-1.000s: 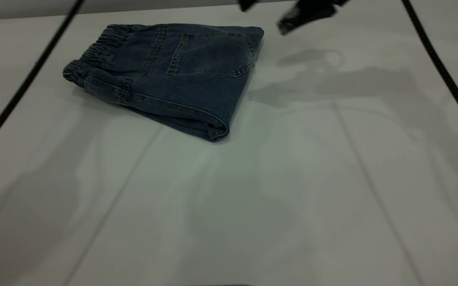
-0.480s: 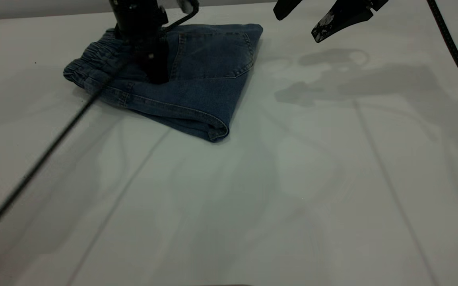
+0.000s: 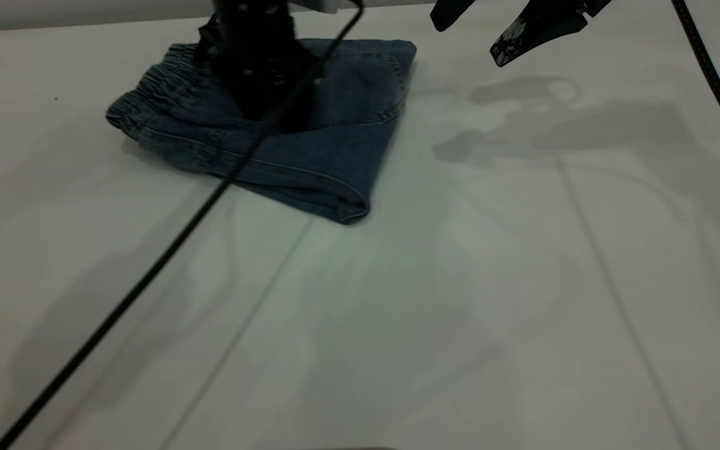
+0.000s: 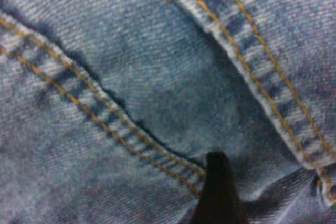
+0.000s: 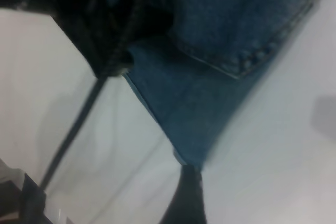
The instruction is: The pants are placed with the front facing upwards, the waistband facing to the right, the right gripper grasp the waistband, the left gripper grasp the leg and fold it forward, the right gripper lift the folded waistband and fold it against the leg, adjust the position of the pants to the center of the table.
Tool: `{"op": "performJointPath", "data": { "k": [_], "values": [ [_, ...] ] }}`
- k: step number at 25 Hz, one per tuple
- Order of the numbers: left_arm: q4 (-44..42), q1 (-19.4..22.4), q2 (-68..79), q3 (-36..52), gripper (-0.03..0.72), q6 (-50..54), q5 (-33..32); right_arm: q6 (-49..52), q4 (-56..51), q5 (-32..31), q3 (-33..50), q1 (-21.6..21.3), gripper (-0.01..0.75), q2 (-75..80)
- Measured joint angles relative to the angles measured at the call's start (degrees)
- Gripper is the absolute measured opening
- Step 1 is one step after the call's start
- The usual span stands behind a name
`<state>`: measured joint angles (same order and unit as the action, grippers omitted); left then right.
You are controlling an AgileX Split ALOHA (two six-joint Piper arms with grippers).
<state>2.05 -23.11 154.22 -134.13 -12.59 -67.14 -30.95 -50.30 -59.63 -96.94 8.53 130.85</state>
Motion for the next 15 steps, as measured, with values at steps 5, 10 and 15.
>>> {"op": "performJointPath", "data": {
  "k": [5, 10, 15],
  "values": [
    [1.72, -3.2, 0.64, -4.13, 0.482, 7.19, 0.0, 0.0, 0.0, -0.03, 0.0, -1.62, 0.593, -0.05],
    [2.24, -4.18, 0.87, -7.41, 0.482, 7.57, 0.0, 0.02, 0.0, -0.67, 0.0, -3.93, 0.593, -0.05],
    [-1.39, -4.18, 0.51, -7.5, 0.482, 6.25, 0.0, 0.13, -2.18, -2.63, 0.0, -5.71, 0.593, -0.05]
  ]
}}
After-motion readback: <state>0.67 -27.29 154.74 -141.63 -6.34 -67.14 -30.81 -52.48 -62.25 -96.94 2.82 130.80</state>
